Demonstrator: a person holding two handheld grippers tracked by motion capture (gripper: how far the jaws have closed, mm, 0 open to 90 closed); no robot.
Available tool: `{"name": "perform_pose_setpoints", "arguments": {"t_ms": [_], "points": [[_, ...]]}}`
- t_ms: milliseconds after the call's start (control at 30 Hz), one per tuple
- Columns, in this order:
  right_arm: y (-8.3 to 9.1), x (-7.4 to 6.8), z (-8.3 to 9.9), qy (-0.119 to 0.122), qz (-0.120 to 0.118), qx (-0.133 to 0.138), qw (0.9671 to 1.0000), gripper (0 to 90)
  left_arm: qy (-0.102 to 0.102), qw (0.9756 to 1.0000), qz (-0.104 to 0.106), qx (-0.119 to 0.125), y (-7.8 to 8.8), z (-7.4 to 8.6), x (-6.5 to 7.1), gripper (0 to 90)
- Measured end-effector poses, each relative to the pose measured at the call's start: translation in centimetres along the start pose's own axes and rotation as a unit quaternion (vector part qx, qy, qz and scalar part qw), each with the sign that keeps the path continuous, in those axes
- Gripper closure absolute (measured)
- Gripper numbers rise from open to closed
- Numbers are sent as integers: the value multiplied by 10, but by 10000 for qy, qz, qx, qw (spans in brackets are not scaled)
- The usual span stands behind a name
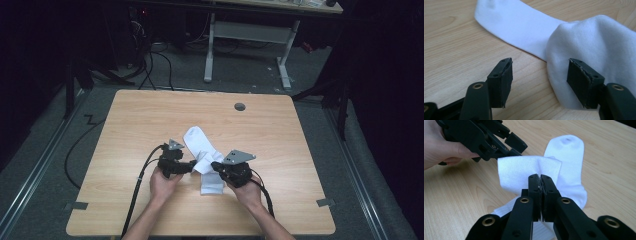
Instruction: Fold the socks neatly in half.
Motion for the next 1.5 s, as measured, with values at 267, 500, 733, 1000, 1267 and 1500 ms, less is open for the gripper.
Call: {"name": "perform_pose_setpoints", "arguments": {"t_ms": [267,500,733,1000,1267,1500], "points": [[-7,0,11,-89,-42,-106,9999,869,-315,9987,-63,-391,-15,2,9,494],[-9,2,16,-191,-5,-113,9998,785,-501,9975,-63,-500,-18,-1,14,712],[2,2,14,-296,104,83,9995,720,-532,9981,-18,-308,-11,-6,15,858],[10,-3,14,-302,77,239,9992,734,-437,9990,118,-29,4,-20,13,873],[13,-6,17,-292,52,226,9993,777,-372,9992,127,48,6,-34,10,875],[5,-13,19,-207,-111,97,9997,820,-348,9993,110,127,6,-44,7,876]]}}
Point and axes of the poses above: each handheld gripper's, and its own axes: y roughly backward along the jaws, z roughly out of its underside, x roughly to its right, the point moved 3 cm from there along -y, roughly forward along the jaws, and after that the axes turned 11 degrees about y, right-handed, at the moved point
